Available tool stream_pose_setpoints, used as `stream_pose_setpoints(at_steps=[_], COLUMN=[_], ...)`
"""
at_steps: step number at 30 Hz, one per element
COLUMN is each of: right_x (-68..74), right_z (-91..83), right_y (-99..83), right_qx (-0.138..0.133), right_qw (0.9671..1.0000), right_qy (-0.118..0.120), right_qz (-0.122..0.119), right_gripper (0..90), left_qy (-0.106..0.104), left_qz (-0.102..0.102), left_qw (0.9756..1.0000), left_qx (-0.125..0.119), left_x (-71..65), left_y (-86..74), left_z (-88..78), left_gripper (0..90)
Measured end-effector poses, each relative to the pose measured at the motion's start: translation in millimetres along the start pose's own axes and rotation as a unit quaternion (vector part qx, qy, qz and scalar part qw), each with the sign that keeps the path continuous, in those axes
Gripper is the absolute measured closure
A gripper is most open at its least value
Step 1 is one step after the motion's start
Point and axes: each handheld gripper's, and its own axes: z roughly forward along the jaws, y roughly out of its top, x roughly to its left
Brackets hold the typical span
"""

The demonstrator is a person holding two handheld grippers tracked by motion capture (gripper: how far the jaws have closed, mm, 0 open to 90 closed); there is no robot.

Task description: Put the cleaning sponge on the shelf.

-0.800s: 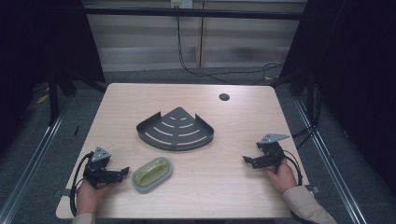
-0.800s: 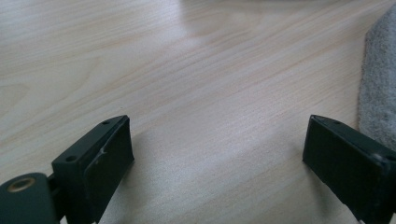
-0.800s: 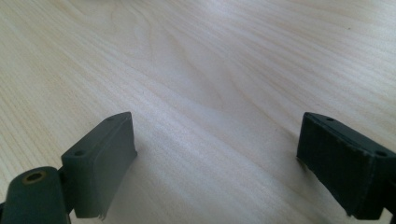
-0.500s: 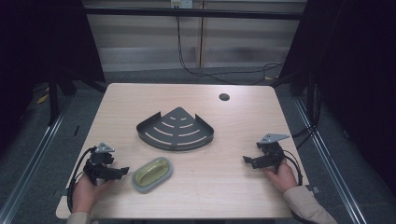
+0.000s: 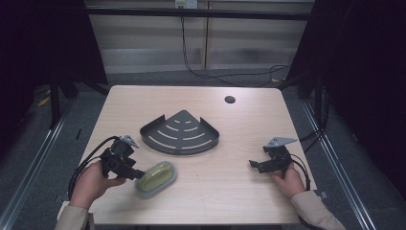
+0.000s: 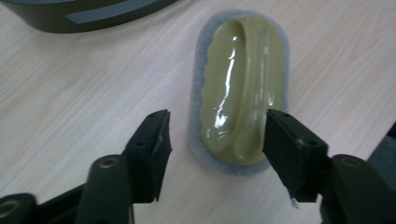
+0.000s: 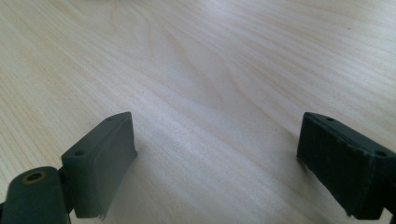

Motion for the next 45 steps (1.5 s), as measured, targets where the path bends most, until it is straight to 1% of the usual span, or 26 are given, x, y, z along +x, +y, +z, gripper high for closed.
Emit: stream_pose_setpoints(at_steps=[1, 2, 3, 5, 7, 8, 10, 11, 13, 14, 17, 23, 26, 27, 29, 30, 31, 32, 33, 34, 35, 37, 38, 39, 42, 45], right_x=[-0.1, 0.0, 0.0, 0.0, 0.0, 0.0, -0.1, 0.0, 0.0, -0.1, 0.0, 0.1, 0.1, 0.0, 0.1, 0.0, 0.0, 0.1, 0.1, 0.1, 0.1, 0.1, 0.1, 0.1, 0.1, 0.1], right_z=[0.0, 0.0, 0.0, 0.0, 0.0, 0.0, 0.0, 0.0, 0.0, 0.0, 0.0, 0.0, 0.0, 0.0, 0.0, 0.0, 0.0, 0.0, 0.0, 0.0, 0.0, 0.0, 0.0, 0.0, 0.0, 0.0], right_y=[0.0, 0.0, 0.0, 0.0, 0.0, 0.0, 0.0, 0.0, 0.0, 0.0, 0.0, 0.0, 0.0, 0.0, 0.0, 0.0, 0.0, 0.0, 0.0, 0.0, 0.0, 0.0, 0.0, 0.0, 0.0, -0.1], right_qx=[0.0, 0.0, 0.0, 0.0, 0.0, 0.0, 0.0, 0.0, 0.0, 0.0, 0.0, 0.0, 0.0, 0.0, 0.0, 0.0, 0.0, 0.0, 0.0, 0.0, 0.0, 0.0, 0.0, 0.0, 0.0, 0.0], right_qw=[1.0, 1.0, 1.0, 1.0, 1.0, 1.0, 1.0, 1.0, 1.0, 1.0, 1.0, 1.0, 1.0, 1.0, 1.0, 1.0, 1.0, 1.0, 1.0, 1.0, 1.0, 1.0, 1.0, 1.0, 1.0, 1.0], right_qy=[0.0, 0.0, 0.0, 0.0, 0.0, 0.0, 0.0, 0.0, 0.0, 0.0, 0.0, 0.0, 0.0, 0.0, 0.0, 0.0, 0.0, 0.0, 0.0, 0.0, 0.0, -0.001, -0.001, -0.001, -0.001, -0.001], right_qz=[0.0, 0.0, 0.0, 0.0, 0.0, 0.0, -0.001, 0.0, 0.0, 0.0, 0.0, 0.0, 0.0, 0.0, 0.0, 0.0, 0.0, 0.0, 0.0, 0.0, 0.0, 0.0, 0.0, 0.0, 0.001, 0.0], right_gripper=[10.9, 10.9, 10.9, 10.9, 10.9, 10.9, 10.9, 10.9, 10.9, 10.9, 10.9, 10.9, 10.9, 10.9, 10.9, 10.9, 10.9, 10.9, 10.9, 10.9, 10.9, 10.9, 10.9, 10.9, 10.9, 10.9], left_qy=[-0.001, -0.006, -0.007, -0.01, -0.018, -0.018, -0.021, -0.021, -0.021, -0.019, -0.013, -0.012, -0.008, -0.011, -0.007, -0.008, -0.005, -0.005, -0.002, 0.0, -0.001, -0.002, -0.001, 0.0, -0.006, -0.003], left_qz=[0.003, -0.002, 0.0, 0.004, 0.012, 0.012, 0.023, 0.024, 0.029, 0.042, 0.049, 0.062, 0.064, 0.064, 0.061, 0.06, 0.056, 0.055, 0.063, 0.057, 0.055, 0.059, 0.054, 0.056, 0.044, 0.038], left_qw=[1.0, 0.9999, 0.9998, 0.9997, 0.9991, 0.9991, 0.9983, 0.9978, 0.9974, 0.9964, 0.9946, 0.9921, 0.9913, 0.9905, 0.9904, 0.9896, 0.9896, 0.9887, 0.9869, 0.9881, 0.9883, 0.9881, 0.9882, 0.9879, 0.9891, 0.9897], left_qx=[0.004, 0.01, 0.017, 0.021, 0.037, 0.037, 0.05, 0.058, 0.062, 0.072, 0.09, 0.108, 0.115, 0.121, 0.123, 0.13, 0.133, 0.139, 0.148, 0.143, 0.142, 0.142, 0.143, 0.145, 0.14, 0.138], left_x=[-1.3, -2.7, -4.3, -6.8, -10.1, -10.1, -13.3, -15.0, -17.5, -20.3, -23.6, -26.7, -26.5, -26.4, -27.1, -27.4, -27.3, -27.2, -26.8, -28.1, -28.2, -27.8, -28.2, -27.1, -23.7, -20.5], left_y=[2.2, 4.2, 6.3, 8.5, 13.2, 13.2, 17.6, 19.5, 21.7, 25.7, 32.7, 43.8, 46.8, 49.7, 50.9, 53.1, 54.2, 55.3, 56.5, 56.9, 57.7, 59.7, 60.4, 61.7, 64.2, 67.0], left_z=[0.7, 1.6, 2.7, 4.4, 8.6, 8.6, 14.3, 15.9, 18.3, 21.4, 25.7, 31.3, 33.5, 34.8, 35.6, 36.7, 37.1, 36.9, 36.4, 36.1, 35.3, 32.0, 30.4, 27.6, 20.5, 12.2], left_gripper=[45.0, 46.5, 47.0, 47.4, 49.4, 50.1, 52.9, 53.4, 54.3, 57.4, 59.7, 65.4, 66.7, 68.1, 69.9, 70.5, 70.7, 71.1, 71.2, 71.3, 71.4, 71.5, 71.5, 71.5, 71.6, 71.6])
